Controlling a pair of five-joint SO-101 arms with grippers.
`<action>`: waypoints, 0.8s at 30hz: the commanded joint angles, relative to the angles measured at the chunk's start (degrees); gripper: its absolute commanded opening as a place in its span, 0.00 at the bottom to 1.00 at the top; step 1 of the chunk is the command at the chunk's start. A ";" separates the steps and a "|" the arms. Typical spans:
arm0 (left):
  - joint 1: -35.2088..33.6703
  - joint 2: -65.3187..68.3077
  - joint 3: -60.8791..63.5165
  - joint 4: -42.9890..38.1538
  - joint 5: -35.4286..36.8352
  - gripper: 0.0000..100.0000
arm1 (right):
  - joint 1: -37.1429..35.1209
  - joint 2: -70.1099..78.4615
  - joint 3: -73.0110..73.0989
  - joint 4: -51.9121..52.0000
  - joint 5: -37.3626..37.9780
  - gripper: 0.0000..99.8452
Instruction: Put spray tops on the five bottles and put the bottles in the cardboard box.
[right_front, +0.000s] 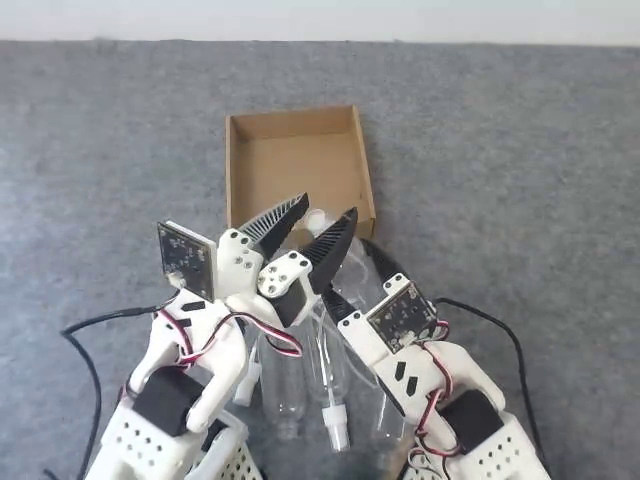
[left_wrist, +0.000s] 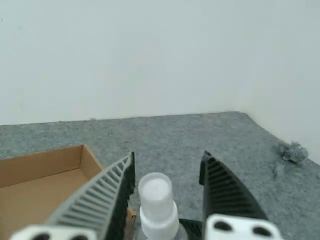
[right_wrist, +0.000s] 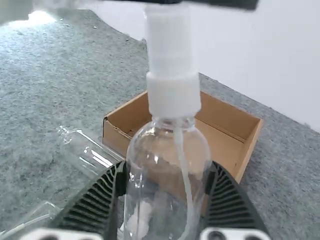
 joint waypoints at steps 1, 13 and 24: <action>-0.09 -1.32 -0.92 0.97 -0.97 0.20 | 0.84 -1.19 -2.29 0.84 0.53 0.02; -5.19 -1.41 -7.08 5.19 -0.79 0.12 | 2.15 -1.19 -2.29 0.48 0.44 0.02; -5.80 -1.14 -5.32 1.93 -0.79 0.11 | 1.98 -1.19 -2.64 0.75 0.44 0.02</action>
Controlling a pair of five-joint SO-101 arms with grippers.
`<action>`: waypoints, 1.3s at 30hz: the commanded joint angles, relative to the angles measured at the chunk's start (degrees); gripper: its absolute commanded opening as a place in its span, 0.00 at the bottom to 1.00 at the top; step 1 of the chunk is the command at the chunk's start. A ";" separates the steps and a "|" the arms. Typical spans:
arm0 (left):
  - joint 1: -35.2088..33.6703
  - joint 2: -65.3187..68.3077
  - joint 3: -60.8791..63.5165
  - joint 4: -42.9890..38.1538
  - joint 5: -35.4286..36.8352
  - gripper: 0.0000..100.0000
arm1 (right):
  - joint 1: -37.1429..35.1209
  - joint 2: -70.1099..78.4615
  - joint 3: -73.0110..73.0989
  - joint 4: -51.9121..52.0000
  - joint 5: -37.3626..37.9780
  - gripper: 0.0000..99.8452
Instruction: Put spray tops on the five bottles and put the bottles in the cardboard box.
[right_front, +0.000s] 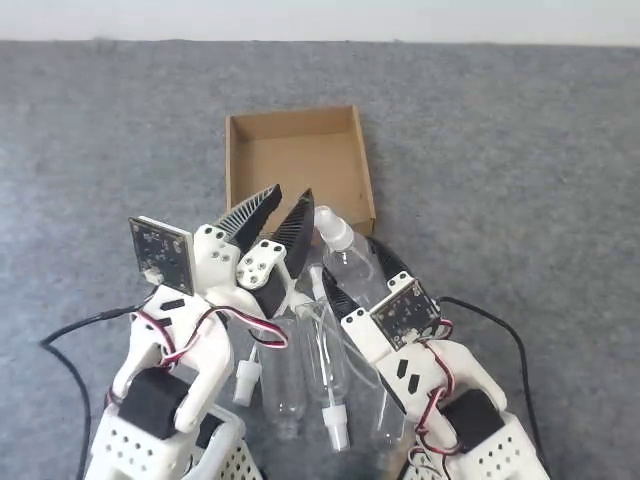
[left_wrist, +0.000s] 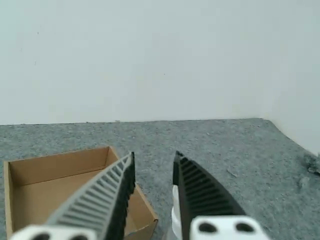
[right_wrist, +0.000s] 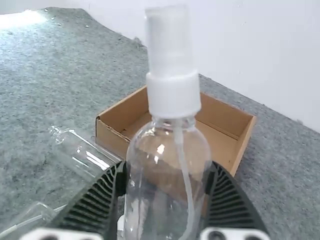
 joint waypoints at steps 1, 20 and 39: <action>-0.26 -1.14 -0.13 -4.40 -0.44 0.11 | 0.75 -1.19 -3.25 0.92 0.44 0.02; -5.27 -0.97 4.79 -11.25 1.41 0.08 | 0.75 -1.19 -8.53 5.23 -0.09 0.02; 10.11 -0.88 8.75 -11.25 -9.67 0.08 | 0.48 -1.19 -10.99 5.23 -0.18 0.02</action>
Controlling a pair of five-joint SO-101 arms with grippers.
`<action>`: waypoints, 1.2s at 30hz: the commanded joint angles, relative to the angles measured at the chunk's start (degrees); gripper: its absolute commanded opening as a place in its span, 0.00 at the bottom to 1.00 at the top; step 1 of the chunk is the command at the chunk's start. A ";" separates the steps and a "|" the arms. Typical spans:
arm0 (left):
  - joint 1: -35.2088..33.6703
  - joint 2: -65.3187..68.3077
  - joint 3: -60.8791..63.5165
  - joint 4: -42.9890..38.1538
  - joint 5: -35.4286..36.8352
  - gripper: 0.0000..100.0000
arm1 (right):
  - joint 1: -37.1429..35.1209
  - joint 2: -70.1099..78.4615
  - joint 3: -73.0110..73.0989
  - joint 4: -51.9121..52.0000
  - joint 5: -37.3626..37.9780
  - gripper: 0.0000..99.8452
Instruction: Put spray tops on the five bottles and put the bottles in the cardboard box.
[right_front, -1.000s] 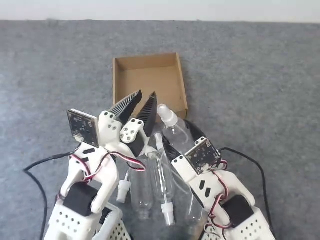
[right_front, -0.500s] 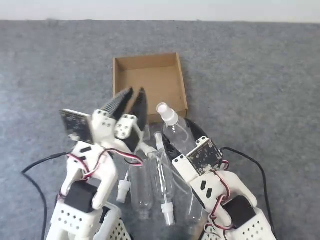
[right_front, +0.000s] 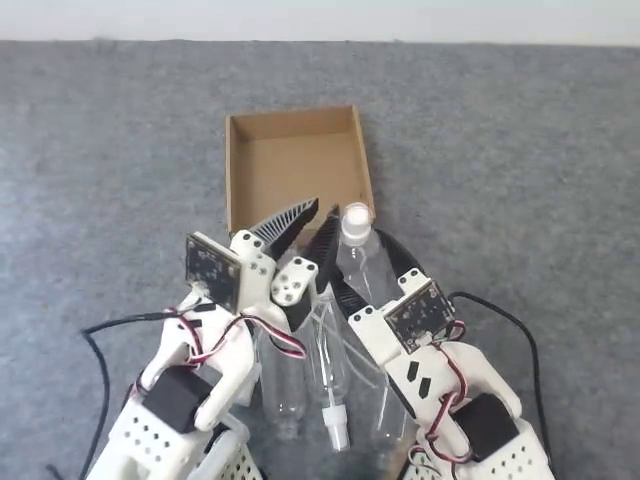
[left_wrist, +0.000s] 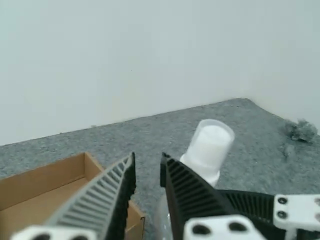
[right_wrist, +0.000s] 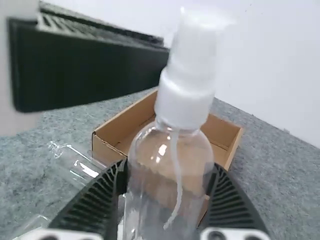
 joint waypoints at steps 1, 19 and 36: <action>1.85 -0.62 0.04 -1.67 -1.93 0.08 | 0.13 -1.19 -3.87 0.04 -0.18 0.02; 4.04 -0.62 0.22 -1.41 -7.12 0.08 | 0.57 -1.19 -3.60 0.22 -0.18 0.02; -6.33 -1.14 -0.04 -1.41 -11.25 0.08 | 7.34 -1.19 -1.49 -0.31 -3.69 0.02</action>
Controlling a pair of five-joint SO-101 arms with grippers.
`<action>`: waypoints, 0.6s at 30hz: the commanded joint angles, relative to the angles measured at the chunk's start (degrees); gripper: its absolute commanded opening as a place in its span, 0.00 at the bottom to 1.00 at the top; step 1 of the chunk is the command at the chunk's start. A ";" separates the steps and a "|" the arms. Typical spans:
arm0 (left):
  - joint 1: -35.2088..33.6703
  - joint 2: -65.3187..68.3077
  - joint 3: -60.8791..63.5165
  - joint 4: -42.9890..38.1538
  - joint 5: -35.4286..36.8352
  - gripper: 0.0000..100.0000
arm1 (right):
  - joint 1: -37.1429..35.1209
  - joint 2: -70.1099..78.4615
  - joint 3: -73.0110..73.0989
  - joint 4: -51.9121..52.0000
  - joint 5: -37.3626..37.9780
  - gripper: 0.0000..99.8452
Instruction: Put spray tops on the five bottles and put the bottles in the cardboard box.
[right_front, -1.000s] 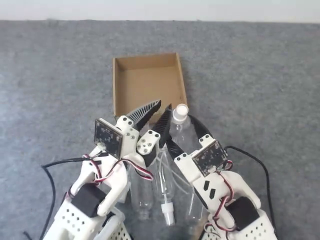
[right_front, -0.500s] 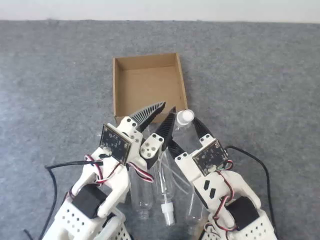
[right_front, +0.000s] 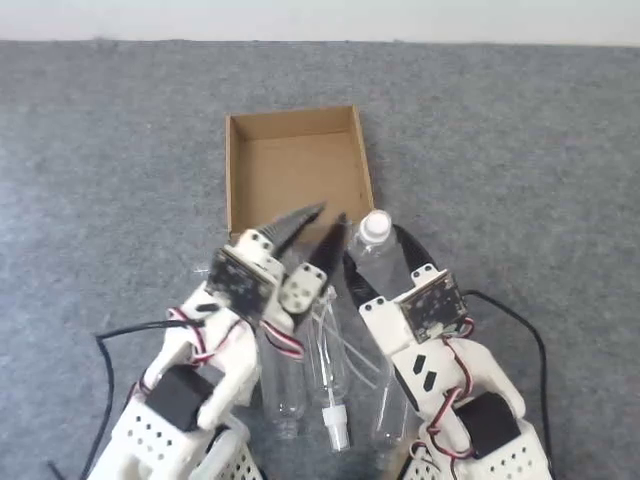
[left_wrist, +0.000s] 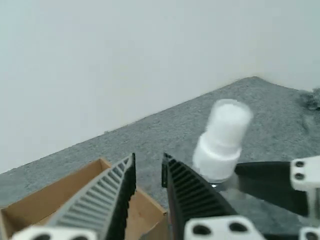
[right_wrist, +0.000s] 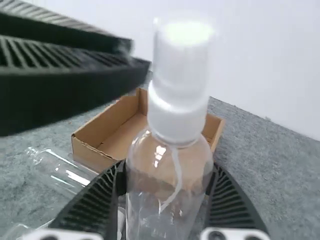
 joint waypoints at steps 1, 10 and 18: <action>-7.03 -1.41 -0.22 -1.41 -0.35 0.08 | 2.68 -1.19 -1.49 -0.22 -1.58 0.02; -19.96 -1.41 4.62 -1.32 -0.44 0.08 | 3.12 -1.19 3.43 -3.38 -1.49 0.02; -31.91 -1.41 9.27 -1.32 -0.44 0.08 | 3.12 -1.10 4.22 -3.74 -1.49 0.02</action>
